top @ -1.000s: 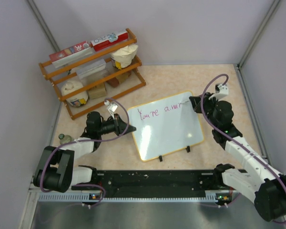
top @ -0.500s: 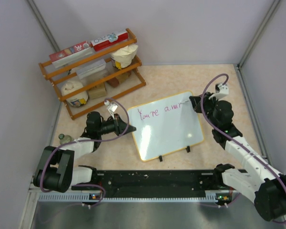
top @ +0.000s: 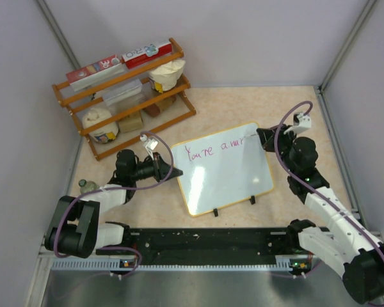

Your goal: Write a sentence on the whiteboard

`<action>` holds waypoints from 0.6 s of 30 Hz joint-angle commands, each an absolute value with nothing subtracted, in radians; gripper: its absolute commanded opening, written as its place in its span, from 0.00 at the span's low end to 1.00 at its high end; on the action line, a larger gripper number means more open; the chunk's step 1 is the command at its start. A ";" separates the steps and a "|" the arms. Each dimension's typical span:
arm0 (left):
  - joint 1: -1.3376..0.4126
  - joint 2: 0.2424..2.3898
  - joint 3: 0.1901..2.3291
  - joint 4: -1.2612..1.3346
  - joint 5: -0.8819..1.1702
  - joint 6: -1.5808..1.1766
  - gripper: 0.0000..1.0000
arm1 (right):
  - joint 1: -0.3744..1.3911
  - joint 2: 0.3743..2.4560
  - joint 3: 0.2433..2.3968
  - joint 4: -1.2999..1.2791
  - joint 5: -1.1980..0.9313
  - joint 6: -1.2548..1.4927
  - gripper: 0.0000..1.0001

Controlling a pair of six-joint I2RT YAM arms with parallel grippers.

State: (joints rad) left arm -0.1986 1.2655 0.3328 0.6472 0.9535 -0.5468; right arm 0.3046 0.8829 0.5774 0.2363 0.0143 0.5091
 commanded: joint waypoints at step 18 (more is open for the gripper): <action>-0.199 1.258 0.337 0.669 0.910 -0.463 0.00 | 0.298 0.925 0.609 0.278 0.038 0.509 0.00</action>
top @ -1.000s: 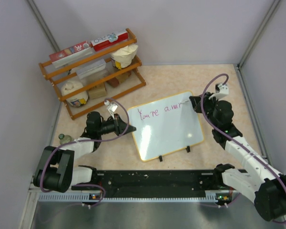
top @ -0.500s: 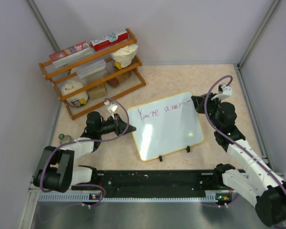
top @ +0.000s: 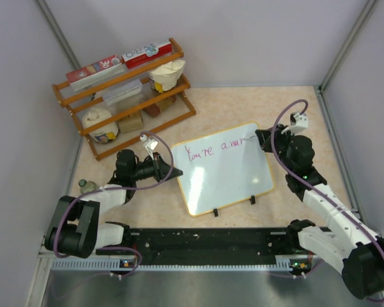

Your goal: Write a sentence on the whiteboard

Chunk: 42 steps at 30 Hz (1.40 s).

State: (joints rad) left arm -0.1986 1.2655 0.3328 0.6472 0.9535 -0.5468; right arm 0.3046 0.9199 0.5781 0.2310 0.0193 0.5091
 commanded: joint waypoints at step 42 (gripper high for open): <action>-0.199 1.255 0.336 0.667 0.908 -0.462 0.00 | 0.296 0.874 0.543 0.235 0.049 0.497 0.00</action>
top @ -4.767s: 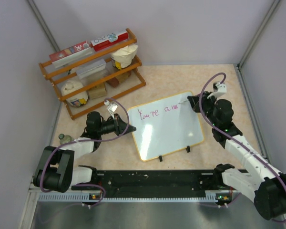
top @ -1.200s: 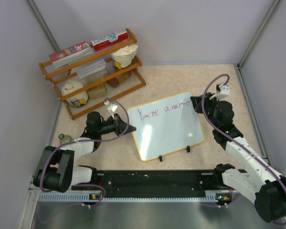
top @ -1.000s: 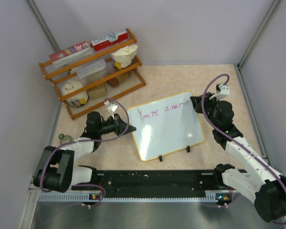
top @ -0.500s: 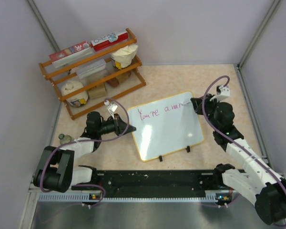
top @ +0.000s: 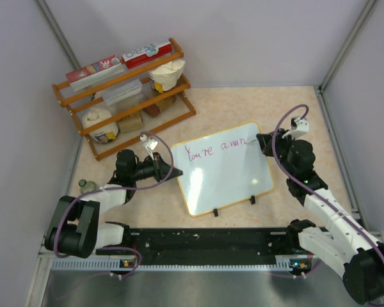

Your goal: Write a sentence on the whiteboard

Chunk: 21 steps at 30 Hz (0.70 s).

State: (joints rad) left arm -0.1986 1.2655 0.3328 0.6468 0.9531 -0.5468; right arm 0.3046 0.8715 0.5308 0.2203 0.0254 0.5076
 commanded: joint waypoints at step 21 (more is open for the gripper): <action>-0.199 1.255 0.336 0.667 0.908 -0.463 0.00 | 0.298 0.942 0.621 0.275 0.095 0.503 0.00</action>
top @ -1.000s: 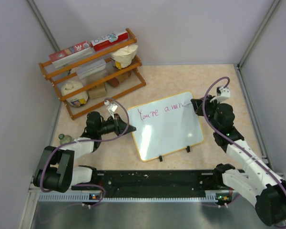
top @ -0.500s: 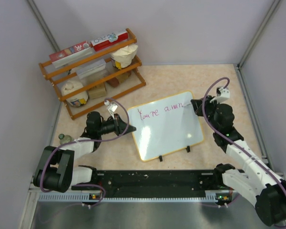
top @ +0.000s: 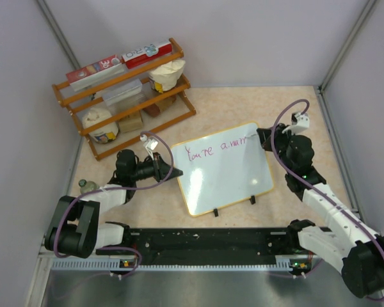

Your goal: Write a sentence on the whiteboard

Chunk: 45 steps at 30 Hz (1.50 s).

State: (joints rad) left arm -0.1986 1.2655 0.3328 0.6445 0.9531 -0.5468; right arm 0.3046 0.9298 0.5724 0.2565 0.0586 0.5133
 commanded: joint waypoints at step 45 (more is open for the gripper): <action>-0.199 1.256 0.334 0.670 0.911 -0.465 0.00 | 0.298 0.923 0.572 0.268 0.110 0.520 0.00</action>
State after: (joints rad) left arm -0.1986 1.2655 0.3328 0.6449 0.9531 -0.5468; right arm 0.3046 0.9192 0.5766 0.2379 0.1051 0.5186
